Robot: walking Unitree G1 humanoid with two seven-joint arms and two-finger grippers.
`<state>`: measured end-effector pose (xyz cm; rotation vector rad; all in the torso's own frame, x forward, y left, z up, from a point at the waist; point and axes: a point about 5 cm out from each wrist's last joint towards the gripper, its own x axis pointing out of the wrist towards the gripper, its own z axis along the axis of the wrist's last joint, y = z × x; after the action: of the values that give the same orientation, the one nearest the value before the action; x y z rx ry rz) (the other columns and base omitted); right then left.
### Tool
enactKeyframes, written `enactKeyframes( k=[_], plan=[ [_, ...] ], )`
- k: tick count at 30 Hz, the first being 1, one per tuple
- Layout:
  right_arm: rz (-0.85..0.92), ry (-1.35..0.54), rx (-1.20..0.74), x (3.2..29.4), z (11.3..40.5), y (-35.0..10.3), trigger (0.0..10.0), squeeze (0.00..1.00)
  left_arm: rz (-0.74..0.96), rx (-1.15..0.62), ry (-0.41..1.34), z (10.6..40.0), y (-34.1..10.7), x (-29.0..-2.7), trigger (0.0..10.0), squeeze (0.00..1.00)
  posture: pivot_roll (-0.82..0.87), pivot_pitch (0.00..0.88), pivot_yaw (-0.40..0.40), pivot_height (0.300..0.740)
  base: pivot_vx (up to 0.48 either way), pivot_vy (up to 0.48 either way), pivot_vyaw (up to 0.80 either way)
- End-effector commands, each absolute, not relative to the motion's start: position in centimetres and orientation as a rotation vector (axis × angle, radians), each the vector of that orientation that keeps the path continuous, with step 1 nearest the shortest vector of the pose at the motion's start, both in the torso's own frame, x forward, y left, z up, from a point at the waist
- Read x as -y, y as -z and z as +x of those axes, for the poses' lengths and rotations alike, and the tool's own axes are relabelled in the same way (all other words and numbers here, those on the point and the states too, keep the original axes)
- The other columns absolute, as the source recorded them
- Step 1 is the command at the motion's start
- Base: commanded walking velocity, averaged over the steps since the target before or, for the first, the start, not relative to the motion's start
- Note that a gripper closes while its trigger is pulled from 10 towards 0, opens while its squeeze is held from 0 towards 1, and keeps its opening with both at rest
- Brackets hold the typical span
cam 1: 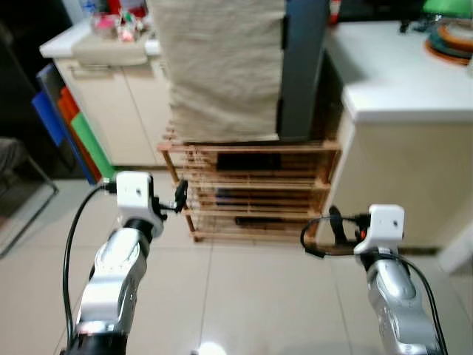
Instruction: Restocking fridge
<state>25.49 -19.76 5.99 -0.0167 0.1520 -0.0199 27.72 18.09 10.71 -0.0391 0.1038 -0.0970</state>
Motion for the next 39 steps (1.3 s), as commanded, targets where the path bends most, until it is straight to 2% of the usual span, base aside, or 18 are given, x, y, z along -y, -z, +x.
enactKeyframes(
  k=[1, 39],
  plan=[
    [-0.005, -0.005, -0.149, 19.0, 25.65, -5.93, 10.0, 0.0, -0.029, -0.106, 0.079, 27.72, -10.83, -18.72, 10.0, 0.0, -0.05, 0.0, 0.074, 0.74, 0.382, 0.289, 0.0],
    [-0.008, -0.008, -0.137, 18.52, 25.56, -6.07, 10.0, 0.0, -0.02, -0.101, 0.092, 28.46, -10.77, -18.88, 10.0, 0.0, -0.05, 0.0, 0.087, 0.74, 0.386, 0.285, 0.0]
  ],
)
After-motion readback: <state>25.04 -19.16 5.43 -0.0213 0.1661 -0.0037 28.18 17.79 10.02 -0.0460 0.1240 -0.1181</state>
